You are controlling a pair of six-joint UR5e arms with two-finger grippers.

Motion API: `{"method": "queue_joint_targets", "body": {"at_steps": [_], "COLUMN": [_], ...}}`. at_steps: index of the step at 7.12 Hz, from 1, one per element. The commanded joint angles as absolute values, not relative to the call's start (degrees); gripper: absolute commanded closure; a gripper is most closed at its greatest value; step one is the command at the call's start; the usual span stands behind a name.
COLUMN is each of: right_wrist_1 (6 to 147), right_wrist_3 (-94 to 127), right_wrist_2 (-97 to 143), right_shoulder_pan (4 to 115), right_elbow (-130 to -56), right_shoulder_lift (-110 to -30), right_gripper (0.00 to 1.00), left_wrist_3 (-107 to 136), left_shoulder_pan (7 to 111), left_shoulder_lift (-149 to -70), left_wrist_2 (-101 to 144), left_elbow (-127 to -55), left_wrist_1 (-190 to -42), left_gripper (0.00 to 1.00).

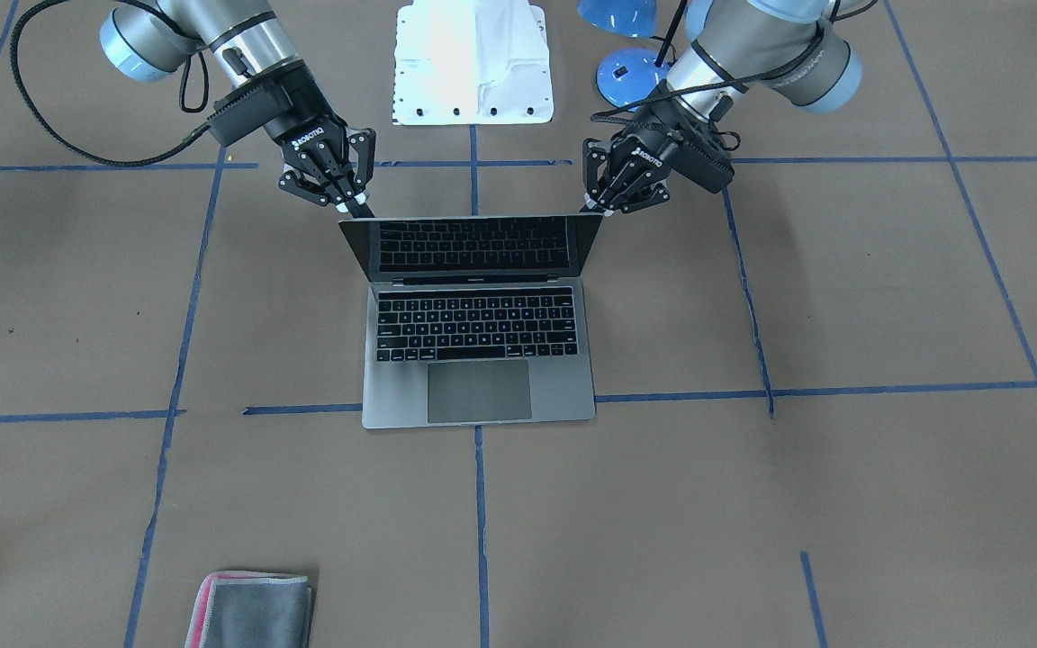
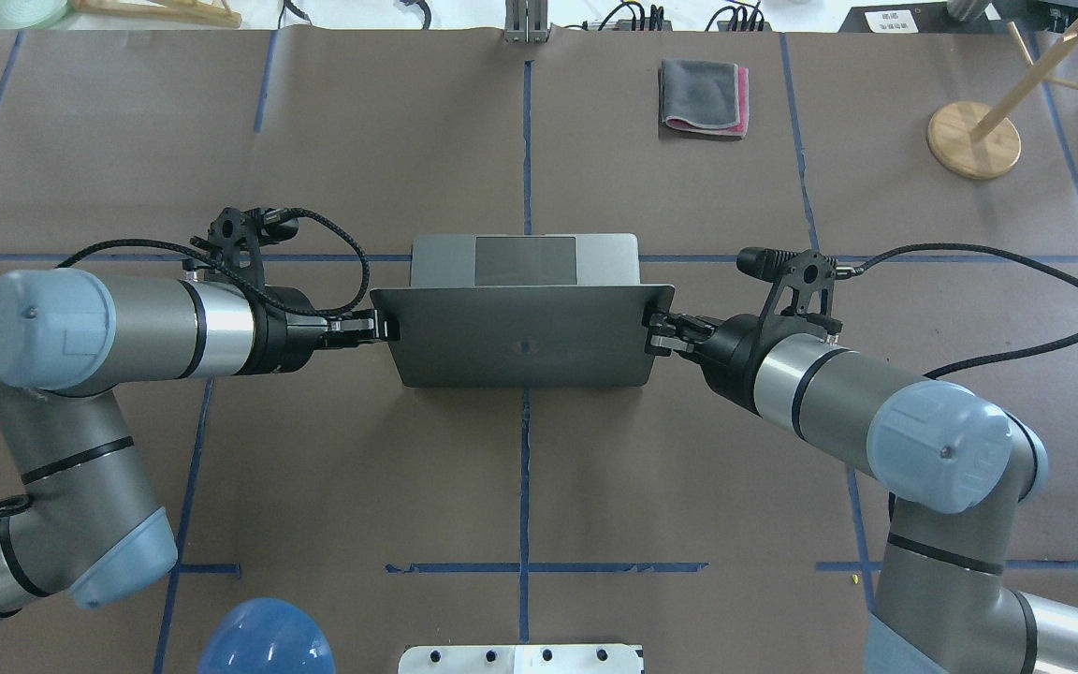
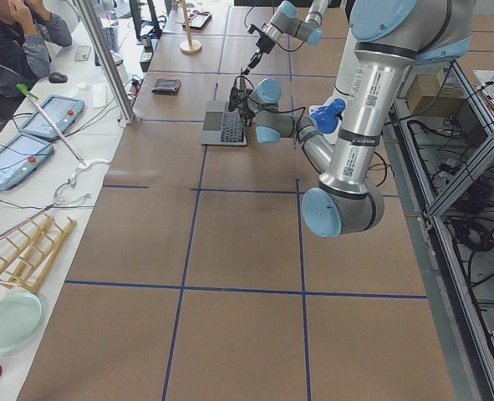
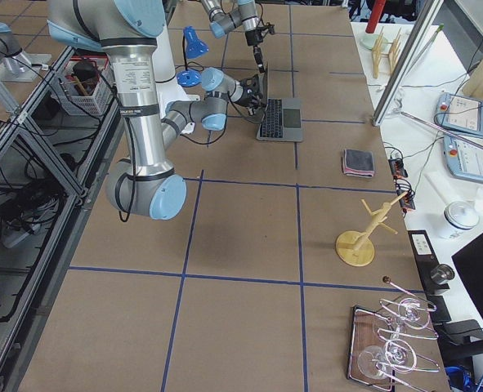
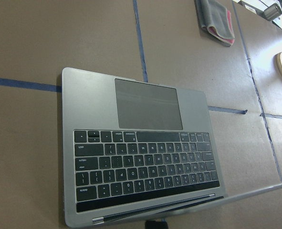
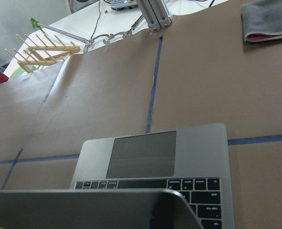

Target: Close laptop

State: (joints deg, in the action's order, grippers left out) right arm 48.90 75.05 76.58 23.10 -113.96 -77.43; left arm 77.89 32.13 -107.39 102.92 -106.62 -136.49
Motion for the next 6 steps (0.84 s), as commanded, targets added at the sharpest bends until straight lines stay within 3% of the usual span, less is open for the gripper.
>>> {"method": "queue_joint_targets", "body": {"at_steps": [1,6], "right_wrist_1": [51.5,51.6], "right_wrist_3": [75.2,75.2], "right_wrist_2": [77.5,79.4], "right_shoulder_pan": [25.1,27.7], "right_elbow": [-111.6,-103.6], "right_shoulder_lift": [-75.3,-70.1], "right_gripper": [0.97,0.97], "left_wrist_3": [78.0,77.9], "left_shoulder_pan": [32.8,34.3], "left_shoulder_lift": [-109.0,-113.6], "left_wrist_2": [102.9,102.9], "left_elbow": [-104.0,-96.3], "left_wrist_1": [-136.5,-136.5], "left_gripper": [1.00,1.00]}}
